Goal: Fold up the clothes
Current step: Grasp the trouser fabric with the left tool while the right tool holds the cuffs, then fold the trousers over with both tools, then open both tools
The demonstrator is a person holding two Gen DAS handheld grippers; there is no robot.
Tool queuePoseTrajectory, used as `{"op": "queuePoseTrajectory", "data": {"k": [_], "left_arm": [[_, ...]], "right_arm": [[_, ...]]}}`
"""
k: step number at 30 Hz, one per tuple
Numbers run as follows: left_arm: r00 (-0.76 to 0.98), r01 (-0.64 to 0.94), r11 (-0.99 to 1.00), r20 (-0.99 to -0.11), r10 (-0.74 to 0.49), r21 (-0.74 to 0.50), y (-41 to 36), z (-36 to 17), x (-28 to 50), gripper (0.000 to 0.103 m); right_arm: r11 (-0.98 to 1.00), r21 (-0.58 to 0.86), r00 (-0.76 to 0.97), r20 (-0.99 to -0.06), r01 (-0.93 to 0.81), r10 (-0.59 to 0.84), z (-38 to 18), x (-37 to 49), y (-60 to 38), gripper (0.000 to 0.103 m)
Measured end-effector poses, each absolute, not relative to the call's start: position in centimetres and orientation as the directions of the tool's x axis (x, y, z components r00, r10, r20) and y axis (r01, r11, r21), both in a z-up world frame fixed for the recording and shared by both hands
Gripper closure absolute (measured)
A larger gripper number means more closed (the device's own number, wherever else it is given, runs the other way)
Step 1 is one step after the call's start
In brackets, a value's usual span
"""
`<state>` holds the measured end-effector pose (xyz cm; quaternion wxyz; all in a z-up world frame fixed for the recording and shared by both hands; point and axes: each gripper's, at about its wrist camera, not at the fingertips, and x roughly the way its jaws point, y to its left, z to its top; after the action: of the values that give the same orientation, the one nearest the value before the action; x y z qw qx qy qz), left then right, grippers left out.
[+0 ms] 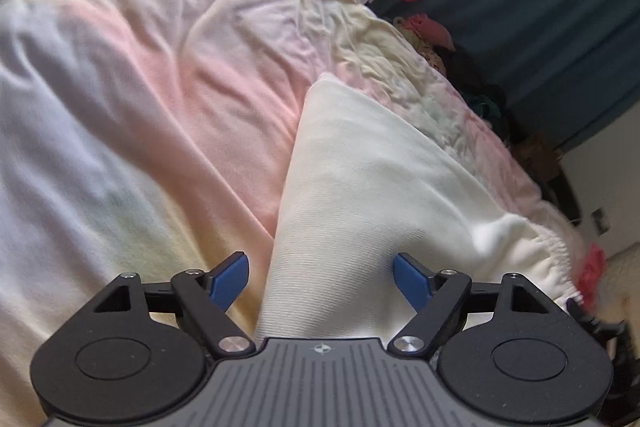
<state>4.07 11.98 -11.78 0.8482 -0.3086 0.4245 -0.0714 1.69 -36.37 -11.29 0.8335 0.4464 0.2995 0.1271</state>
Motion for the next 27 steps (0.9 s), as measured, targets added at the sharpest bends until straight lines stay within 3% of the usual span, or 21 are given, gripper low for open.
{"op": "queuePoseTrajectory", "data": {"k": [2, 5, 7, 8, 13, 15, 17, 20, 23, 27], "left_arm": [[0.613, -0.145, 0.781, -0.674, -0.411, -0.608, 12.0, -12.4, 4.3, 0.023], [0.594, -0.131, 0.780, -0.679, -0.432, -0.612, 11.7, -12.8, 4.5, 0.023], [0.586, -0.114, 0.788, -0.682, -0.438, -0.605, 11.2, -12.7, 4.4, 0.026], [0.589, -0.106, 0.800, -0.685, -0.429, -0.591, 11.0, -12.5, 4.3, 0.028], [0.607, -0.076, 0.834, -0.689, -0.396, -0.546, 10.2, -11.8, 3.9, 0.045], [0.622, -0.059, 0.842, -0.679, -0.389, -0.536, 10.1, -11.3, 3.6, 0.054], [0.642, -0.041, 0.845, -0.663, -0.386, -0.532, 9.9, -10.7, 3.3, 0.065], [0.671, -0.002, 0.861, -0.639, -0.376, -0.509, 9.1, -9.3, 3.0, 0.074], [0.693, 0.068, 0.862, -0.598, -0.402, -0.502, 7.6, -6.9, 2.5, 0.079], [0.678, 0.138, 0.804, -0.536, -0.503, -0.579, 4.2, -3.5, 3.4, 0.080]], "right_arm": [[0.610, 0.786, 0.758, -0.456, 0.097, 0.467, -11.8, 2.1, -35.9, 0.020], [0.719, 0.680, 0.695, -0.587, 0.144, 0.415, -12.8, 2.8, -34.6, 0.030], [0.742, 0.654, 0.687, -0.607, 0.147, 0.399, -12.9, 2.9, -34.3, 0.032], [0.744, 0.651, 0.690, -0.607, 0.147, 0.395, -12.9, 2.9, -34.3, 0.034], [0.765, 0.636, 0.725, -0.575, 0.103, 0.380, -11.8, 2.3, -33.9, 0.062], [0.782, 0.620, 0.747, -0.550, 0.064, 0.375, -10.9, 1.7, -33.9, 0.066], [0.777, 0.628, 0.763, -0.525, 0.047, 0.378, -10.1, 2.0, -34.0, 0.068], [0.739, 0.673, 0.780, -0.480, 0.035, 0.401, -8.9, 2.2, -34.7, 0.070], [0.707, 0.707, 0.796, -0.442, 0.026, 0.413, -6.4, 1.8, -35.6, 0.073], [0.680, 0.732, 0.840, -0.386, 0.028, 0.381, -2.6, 1.1, -39.4, 0.073]]}}
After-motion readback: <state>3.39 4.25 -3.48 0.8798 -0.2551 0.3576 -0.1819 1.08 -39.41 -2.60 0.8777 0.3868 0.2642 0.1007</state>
